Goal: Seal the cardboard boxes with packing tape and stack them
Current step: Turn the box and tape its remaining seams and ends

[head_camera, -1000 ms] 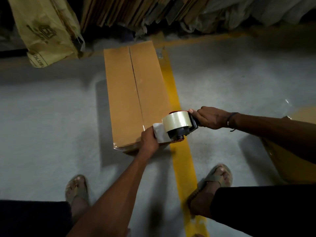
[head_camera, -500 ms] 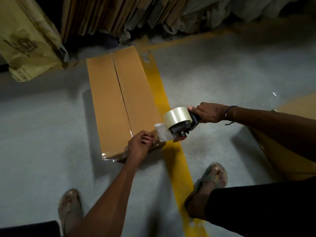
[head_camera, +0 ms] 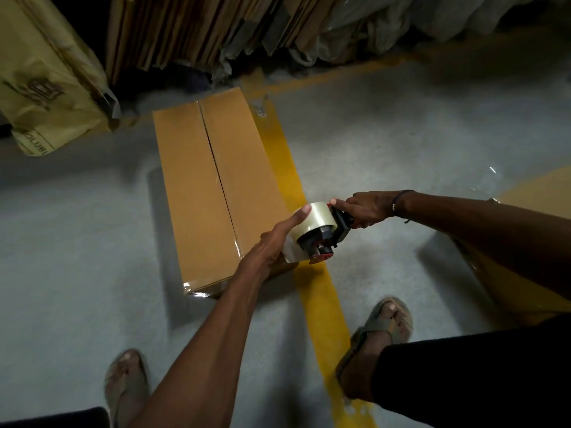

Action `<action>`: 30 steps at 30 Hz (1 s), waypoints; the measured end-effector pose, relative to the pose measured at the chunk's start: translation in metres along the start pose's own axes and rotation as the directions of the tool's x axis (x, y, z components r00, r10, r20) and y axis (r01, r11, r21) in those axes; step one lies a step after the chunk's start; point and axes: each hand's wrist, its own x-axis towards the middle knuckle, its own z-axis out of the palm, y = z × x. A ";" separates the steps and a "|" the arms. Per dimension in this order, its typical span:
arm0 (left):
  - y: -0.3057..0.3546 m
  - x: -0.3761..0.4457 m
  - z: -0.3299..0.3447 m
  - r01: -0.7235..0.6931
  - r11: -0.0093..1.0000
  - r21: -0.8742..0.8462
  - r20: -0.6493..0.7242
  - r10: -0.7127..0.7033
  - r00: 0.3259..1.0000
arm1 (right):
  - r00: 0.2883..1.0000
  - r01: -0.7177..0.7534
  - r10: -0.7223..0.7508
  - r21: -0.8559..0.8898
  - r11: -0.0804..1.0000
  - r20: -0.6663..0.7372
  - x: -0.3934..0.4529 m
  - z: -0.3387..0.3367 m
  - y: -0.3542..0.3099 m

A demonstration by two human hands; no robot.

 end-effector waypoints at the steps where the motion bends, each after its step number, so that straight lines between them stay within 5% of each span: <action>1: -0.001 0.009 0.000 0.038 0.999 0.005 -0.025 -0.038 0.999 | 1.000 0.006 -0.007 -0.010 1.000 -0.004 0.001 0.000 -0.002; 12: -0.010 0.023 0.010 -0.016 1.000 -0.002 -0.258 0.015 0.966 | 0.985 0.045 -0.062 -0.108 0.993 -0.161 0.003 0.006 -0.010; 30: -0.038 0.063 0.012 -0.021 0.993 0.114 -0.255 0.050 0.966 | 0.950 -0.106 0.025 -0.245 0.964 -0.312 0.001 0.016 -0.003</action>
